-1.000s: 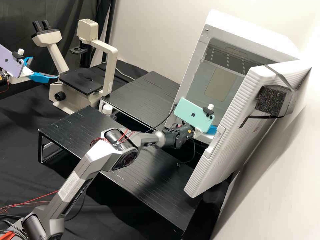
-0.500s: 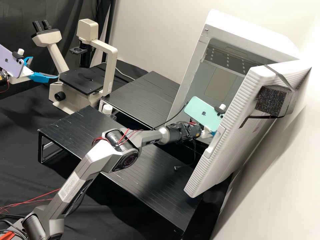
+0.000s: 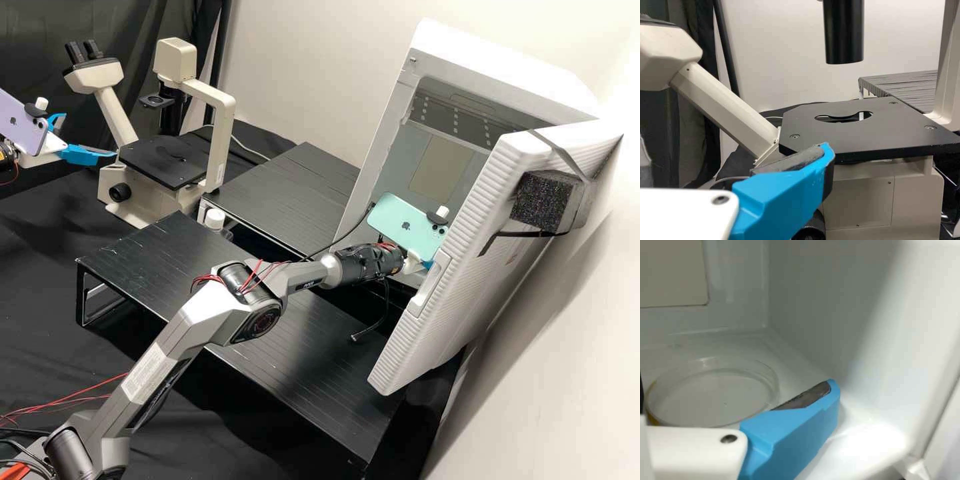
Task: Take out the petri dish and place it under the microscope.
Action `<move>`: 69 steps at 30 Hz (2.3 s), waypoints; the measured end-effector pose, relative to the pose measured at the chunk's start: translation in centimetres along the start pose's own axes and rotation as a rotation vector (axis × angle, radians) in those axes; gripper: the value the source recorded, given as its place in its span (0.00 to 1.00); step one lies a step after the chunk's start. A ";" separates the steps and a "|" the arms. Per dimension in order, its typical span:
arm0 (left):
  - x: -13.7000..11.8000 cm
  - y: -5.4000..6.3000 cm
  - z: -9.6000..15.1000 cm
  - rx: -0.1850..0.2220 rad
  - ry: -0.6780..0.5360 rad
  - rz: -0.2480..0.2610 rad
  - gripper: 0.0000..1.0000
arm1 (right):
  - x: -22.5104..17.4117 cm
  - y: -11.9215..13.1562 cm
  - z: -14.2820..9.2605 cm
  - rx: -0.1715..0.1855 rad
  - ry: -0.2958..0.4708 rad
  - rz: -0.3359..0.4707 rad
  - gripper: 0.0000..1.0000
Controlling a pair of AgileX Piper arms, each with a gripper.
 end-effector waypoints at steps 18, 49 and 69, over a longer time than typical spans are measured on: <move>0.0 0.0 0.0 0.000 0.000 0.000 1.00 | 0.2 0.0 -0.4 0.000 0.009 -0.017 0.00; 0.0 0.0 0.0 0.000 0.000 0.000 1.00 | 0.7 -0.6 0.0 0.019 0.004 -0.016 0.00; 0.0 0.0 0.0 0.000 0.000 0.000 1.00 | -1.5 -0.2 0.0 0.041 -0.027 0.016 0.00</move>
